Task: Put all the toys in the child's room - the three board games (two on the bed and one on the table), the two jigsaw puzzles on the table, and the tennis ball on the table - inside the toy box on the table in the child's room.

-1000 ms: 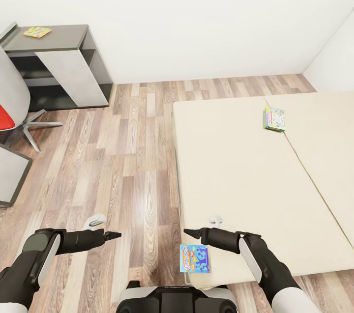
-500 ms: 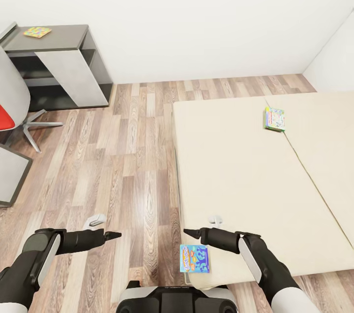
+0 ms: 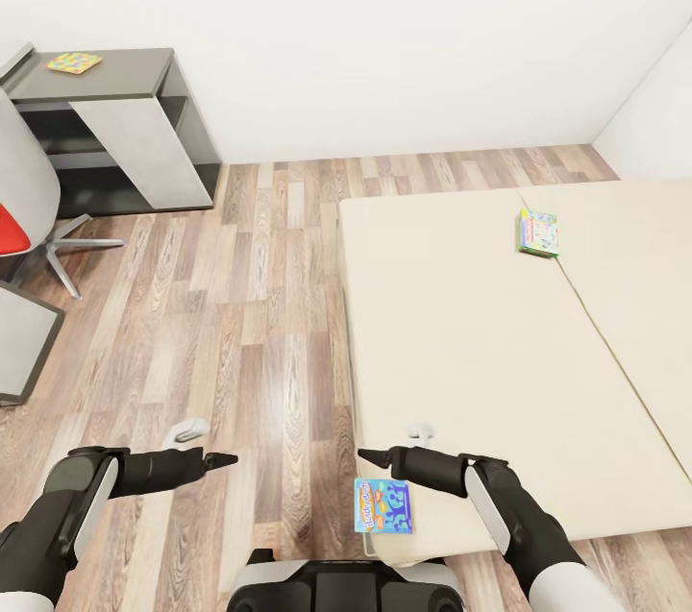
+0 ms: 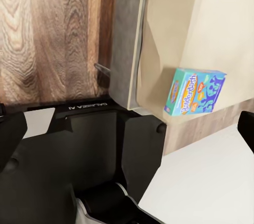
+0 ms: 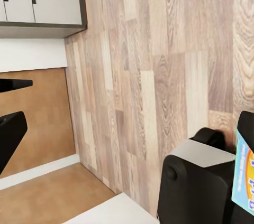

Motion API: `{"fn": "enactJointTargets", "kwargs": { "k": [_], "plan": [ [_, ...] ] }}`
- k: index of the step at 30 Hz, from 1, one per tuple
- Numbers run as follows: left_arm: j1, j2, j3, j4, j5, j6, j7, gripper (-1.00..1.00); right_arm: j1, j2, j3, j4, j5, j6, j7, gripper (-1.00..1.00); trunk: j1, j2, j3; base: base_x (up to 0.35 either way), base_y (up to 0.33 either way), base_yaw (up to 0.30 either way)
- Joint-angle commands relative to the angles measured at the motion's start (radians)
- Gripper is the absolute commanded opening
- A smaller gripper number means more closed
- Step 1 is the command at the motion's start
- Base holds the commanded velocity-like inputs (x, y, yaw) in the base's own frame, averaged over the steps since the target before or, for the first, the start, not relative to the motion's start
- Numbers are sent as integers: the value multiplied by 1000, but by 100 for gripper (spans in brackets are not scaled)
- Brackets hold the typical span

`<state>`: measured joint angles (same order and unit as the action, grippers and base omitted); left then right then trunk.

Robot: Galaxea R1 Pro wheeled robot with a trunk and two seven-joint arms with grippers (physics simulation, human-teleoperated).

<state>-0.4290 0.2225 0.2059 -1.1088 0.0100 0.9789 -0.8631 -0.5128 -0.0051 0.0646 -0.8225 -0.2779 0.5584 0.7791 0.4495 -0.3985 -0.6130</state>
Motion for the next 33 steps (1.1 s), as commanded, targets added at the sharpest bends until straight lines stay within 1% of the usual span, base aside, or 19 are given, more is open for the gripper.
{"fn": "enactJointTargets", "kwargs": {
  "k": [1, 8, 29, 33],
  "plan": [
    [-1, 0, 1, 0, 1, 7, -3, 100, 0, -1, 1, 0, -7, 8, -1, 100, 1, -2, -1, 0, 125, 0],
    [-1, 0, 1, 0, 1, 7, -4, 100, -1, -4, 1, 27, -7, 6, -1, 100, 1, -2, -1, 0, 180, 0],
    [-1, 0, 1, 0, 1, 7, -4, 100, -1, -2, 1, 35, -6, 6, -1, 100, 1, -2, -1, 0, 204, 0],
    [-1, 0, 1, 0, 1, 7, -4, 100, 0, -3, 1, 36, -6, 6, -1, 100, 1, -2, -1, 0, 216, -68]
  ]
}}
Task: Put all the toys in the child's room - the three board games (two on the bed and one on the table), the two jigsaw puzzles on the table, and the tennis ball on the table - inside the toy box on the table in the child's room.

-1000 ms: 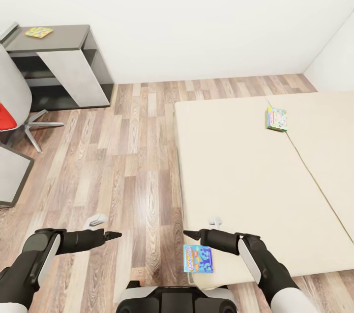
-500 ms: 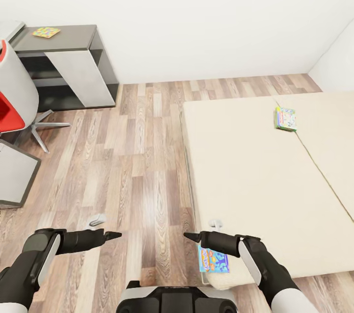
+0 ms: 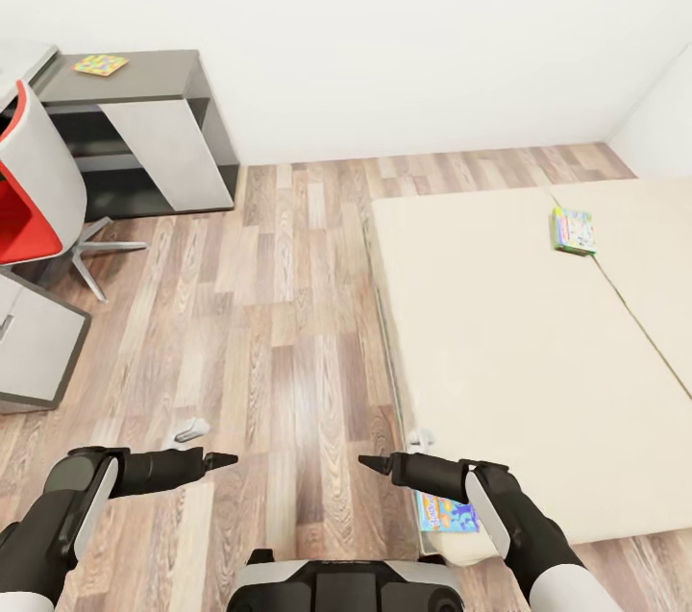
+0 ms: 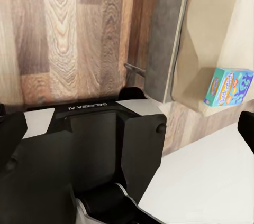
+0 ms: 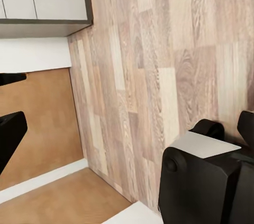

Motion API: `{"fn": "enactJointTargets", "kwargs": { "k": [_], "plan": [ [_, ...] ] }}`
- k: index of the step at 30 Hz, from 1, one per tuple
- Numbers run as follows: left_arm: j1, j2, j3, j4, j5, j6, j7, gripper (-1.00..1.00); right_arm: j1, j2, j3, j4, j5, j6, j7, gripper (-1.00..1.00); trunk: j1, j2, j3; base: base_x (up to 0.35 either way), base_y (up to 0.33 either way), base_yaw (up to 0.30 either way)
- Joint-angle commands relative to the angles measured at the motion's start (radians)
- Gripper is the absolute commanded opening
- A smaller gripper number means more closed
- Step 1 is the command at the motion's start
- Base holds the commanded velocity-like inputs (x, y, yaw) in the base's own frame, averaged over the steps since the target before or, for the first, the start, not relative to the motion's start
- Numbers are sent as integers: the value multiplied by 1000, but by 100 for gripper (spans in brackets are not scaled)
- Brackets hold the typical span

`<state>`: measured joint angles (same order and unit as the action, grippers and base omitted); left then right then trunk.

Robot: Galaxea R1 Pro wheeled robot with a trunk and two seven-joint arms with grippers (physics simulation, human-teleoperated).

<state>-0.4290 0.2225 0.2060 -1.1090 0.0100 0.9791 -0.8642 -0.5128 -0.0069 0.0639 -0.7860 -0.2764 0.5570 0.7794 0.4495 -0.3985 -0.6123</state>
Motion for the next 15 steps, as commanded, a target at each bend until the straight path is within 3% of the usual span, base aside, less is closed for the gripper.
{"fn": "enactJointTargets", "kwargs": {
  "k": [1, 15],
  "plan": [
    [0, 0, 1, 0, 1, 7, -3, 100, 0, 0, 2, -1, -7, 7, -2, 100, 1, -2, -1, 0, 245, -160],
    [0, 0, 1, 0, 1, 8, -4, 100, -1, 4, 2, 11, -7, 7, -2, 100, 1, -2, 10, 0, 276, -233]
  ]
}}
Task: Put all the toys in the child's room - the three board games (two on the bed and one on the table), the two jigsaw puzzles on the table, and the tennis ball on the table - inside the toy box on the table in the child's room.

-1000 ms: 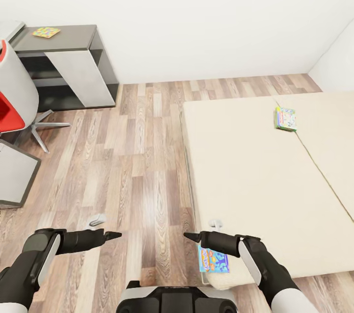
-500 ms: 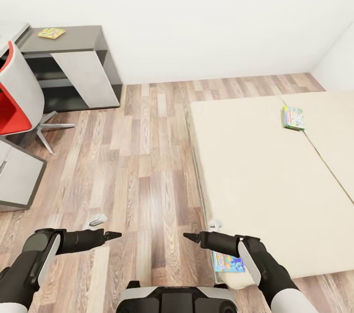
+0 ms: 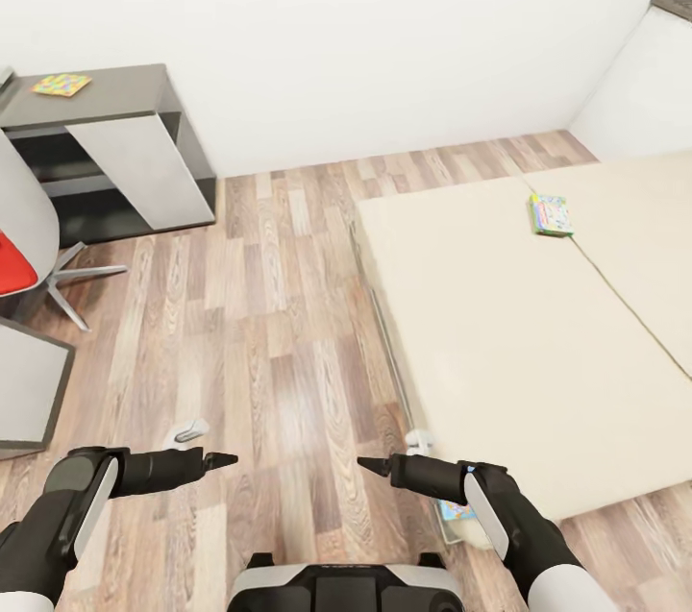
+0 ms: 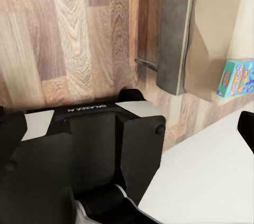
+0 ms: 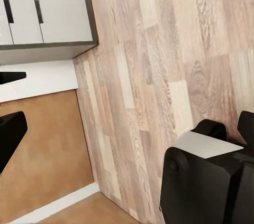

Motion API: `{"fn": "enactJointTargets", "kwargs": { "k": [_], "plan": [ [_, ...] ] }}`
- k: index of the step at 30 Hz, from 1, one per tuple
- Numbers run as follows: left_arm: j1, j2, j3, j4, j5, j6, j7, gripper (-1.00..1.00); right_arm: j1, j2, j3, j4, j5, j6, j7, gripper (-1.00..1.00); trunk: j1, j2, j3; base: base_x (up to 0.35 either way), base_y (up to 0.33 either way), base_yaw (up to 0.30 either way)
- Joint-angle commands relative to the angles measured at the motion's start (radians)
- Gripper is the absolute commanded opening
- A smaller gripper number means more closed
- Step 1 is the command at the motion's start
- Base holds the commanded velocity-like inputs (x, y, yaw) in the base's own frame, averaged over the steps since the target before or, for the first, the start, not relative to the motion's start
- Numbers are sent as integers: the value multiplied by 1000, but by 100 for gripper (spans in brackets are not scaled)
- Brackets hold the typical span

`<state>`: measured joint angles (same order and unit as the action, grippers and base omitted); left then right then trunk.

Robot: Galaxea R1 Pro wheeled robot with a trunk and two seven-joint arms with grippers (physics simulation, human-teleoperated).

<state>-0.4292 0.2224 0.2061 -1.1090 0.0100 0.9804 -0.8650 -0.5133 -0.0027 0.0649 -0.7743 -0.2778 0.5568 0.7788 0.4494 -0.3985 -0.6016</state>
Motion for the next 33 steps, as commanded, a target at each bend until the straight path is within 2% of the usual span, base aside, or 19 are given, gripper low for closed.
{"fn": "enactJointTargets", "kwargs": {
  "k": [1, 20, 33],
  "plan": [
    [0, 0, 1, 0, 1, 7, -3, 100, 0, 0, 1, -1, -6, 8, -1, 100, 1, -2, 0, 0, 284, -251],
    [0, 0, 1, 0, 1, 6, -3, 100, 0, -4, 1, 5, -7, 8, -1, 100, 1, -2, 15, 0, 271, -252],
    [0, 1, 6, 0, 1, 6, -3, 100, 0, -7, 1, 6, -8, -6, -1, 100, 1, -2, 27, 0, 60, -252]
  ]
}}
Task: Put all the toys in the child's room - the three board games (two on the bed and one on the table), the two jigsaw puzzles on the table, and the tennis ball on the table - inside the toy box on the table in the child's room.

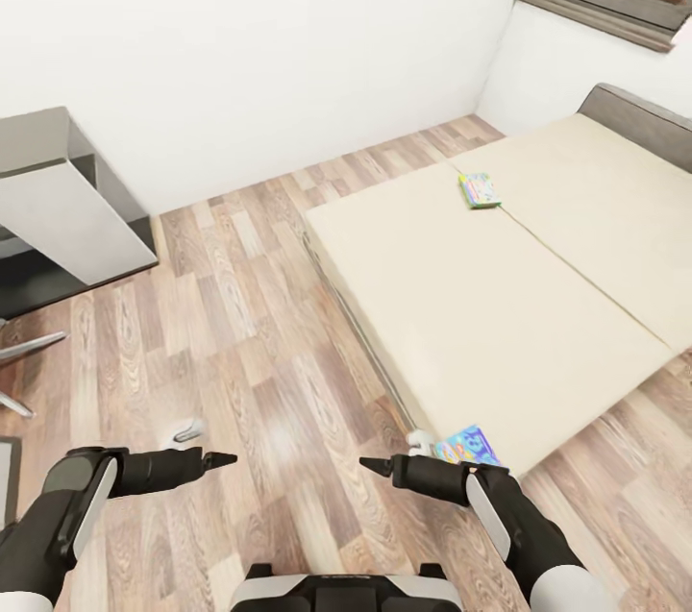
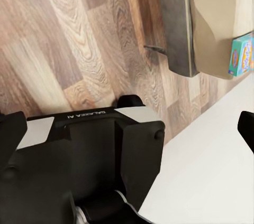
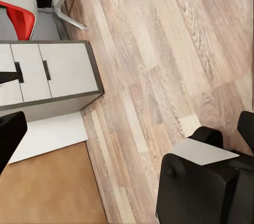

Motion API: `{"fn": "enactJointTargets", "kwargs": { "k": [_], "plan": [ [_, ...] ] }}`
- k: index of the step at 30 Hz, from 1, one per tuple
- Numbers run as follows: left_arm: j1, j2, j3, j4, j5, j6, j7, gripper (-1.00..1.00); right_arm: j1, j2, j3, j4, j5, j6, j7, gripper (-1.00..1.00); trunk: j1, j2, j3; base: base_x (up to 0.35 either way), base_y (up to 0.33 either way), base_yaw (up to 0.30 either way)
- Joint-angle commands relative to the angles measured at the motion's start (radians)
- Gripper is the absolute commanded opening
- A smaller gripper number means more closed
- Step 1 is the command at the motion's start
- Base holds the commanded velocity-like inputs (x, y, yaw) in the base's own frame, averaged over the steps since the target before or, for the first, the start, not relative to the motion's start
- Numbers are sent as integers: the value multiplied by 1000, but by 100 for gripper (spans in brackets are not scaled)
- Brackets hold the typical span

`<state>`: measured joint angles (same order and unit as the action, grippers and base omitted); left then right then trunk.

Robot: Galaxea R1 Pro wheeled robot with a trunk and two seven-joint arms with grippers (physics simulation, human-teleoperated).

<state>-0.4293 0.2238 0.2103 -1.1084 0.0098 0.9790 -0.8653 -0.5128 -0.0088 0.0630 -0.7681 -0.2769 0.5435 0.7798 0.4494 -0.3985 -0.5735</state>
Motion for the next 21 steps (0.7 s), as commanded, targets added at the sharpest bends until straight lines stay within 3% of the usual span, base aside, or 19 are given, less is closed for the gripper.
{"fn": "enactJointTargets", "kwargs": {
  "k": [1, 13, 21],
  "plan": [
    [0, 0, 5, -1, 1, 8, -3, 100, -1, -1, 3, 0, -9, -3, -2, 100, 1, -2, 0, 0, 4, -251],
    [0, 0, 12, -1, 1, 8, -3, 100, 0, -2, 2, 21, -10, -29, -2, 100, 1, -2, 12, 0, 12, -250],
    [0, 0, 15, -1, 0, 9, -3, 100, -1, -3, 2, 22, -10, -30, -2, 100, 1, -2, 20, 0, 192, -247]
  ]
}}
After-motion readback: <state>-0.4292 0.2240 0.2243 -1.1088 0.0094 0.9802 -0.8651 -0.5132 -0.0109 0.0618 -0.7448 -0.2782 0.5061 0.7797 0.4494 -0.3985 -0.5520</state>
